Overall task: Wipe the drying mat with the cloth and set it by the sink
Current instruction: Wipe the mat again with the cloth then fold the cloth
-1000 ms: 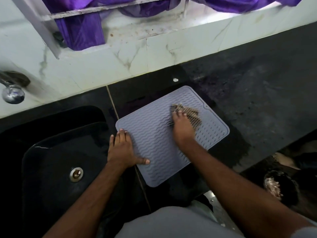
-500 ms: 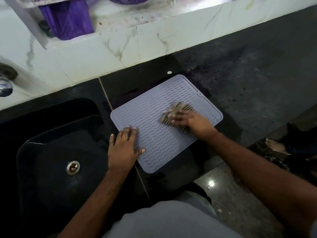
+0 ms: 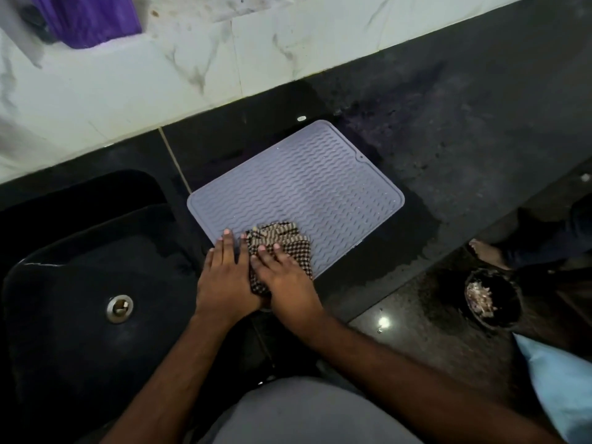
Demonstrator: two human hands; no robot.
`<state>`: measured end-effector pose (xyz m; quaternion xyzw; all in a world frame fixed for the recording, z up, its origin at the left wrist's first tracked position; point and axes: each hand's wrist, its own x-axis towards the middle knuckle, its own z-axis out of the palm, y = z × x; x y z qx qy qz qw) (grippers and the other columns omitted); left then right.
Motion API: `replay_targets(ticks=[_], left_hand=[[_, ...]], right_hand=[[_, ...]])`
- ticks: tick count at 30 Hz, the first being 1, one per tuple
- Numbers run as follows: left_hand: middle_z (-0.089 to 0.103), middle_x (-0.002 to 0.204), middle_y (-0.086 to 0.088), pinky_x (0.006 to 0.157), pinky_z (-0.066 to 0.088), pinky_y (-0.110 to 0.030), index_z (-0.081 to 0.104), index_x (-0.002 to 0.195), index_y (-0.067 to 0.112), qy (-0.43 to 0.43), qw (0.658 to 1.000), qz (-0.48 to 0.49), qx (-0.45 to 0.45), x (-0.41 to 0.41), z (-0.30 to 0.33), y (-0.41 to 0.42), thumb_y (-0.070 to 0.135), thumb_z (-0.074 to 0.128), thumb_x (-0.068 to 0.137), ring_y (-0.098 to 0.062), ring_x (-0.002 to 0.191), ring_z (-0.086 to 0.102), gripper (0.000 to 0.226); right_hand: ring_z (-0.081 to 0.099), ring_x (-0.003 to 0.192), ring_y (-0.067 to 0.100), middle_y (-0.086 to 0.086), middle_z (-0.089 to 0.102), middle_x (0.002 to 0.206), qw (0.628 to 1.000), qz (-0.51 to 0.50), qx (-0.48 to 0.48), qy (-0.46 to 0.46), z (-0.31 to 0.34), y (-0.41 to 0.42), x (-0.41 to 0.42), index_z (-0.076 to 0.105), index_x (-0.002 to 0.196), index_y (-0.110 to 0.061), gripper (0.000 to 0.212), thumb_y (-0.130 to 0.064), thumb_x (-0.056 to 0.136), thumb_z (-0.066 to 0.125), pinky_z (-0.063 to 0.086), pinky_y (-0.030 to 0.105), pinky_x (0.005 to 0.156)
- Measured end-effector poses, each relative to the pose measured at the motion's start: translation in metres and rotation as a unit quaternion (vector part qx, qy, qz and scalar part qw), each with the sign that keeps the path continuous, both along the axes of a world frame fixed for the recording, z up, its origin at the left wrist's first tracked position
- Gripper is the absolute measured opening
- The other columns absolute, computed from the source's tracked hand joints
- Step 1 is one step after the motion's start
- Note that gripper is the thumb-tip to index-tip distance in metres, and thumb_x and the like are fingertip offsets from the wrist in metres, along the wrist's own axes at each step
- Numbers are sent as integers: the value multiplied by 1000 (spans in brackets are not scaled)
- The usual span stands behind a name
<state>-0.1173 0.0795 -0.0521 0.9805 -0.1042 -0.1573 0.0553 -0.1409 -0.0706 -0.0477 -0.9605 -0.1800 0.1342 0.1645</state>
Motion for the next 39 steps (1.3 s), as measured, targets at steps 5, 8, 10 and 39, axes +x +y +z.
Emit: replay_targets(ticks=[5,8,10,39], left_hand=[[-4,169,-22,127,2,-49,3,163,13,11,1000,-3,2,-1,-3,1,105,25,48,-36,157,4,149],[-18,167,-20,126,-8,-46,-13,161,17,29,1000,2,7,2,0,0,110,16,40,-33,157,-10,156],[-20,166,-21,126,-9,-46,-16,161,16,38,999,3,9,2,2,0,110,14,38,-33,156,-12,158],[-25,165,-21,126,-5,-48,-19,160,15,38,999,5,-5,-3,8,-2,103,41,59,-33,156,-16,147]], right_hand=[[47,139,30,2,57,145,969,217,21,-117,-12,-94,13,64,135,-20,40,-20,103,40,40,39,113],[39,144,26,-5,56,145,965,207,8,-160,-5,-159,42,64,135,-26,38,-17,105,43,29,36,117],[41,143,27,-6,59,142,975,155,-19,-161,0,-193,64,66,132,-28,38,-16,99,51,31,39,116],[62,115,17,0,69,123,880,-395,187,-187,69,-159,84,64,130,-23,69,12,73,46,47,30,105]])
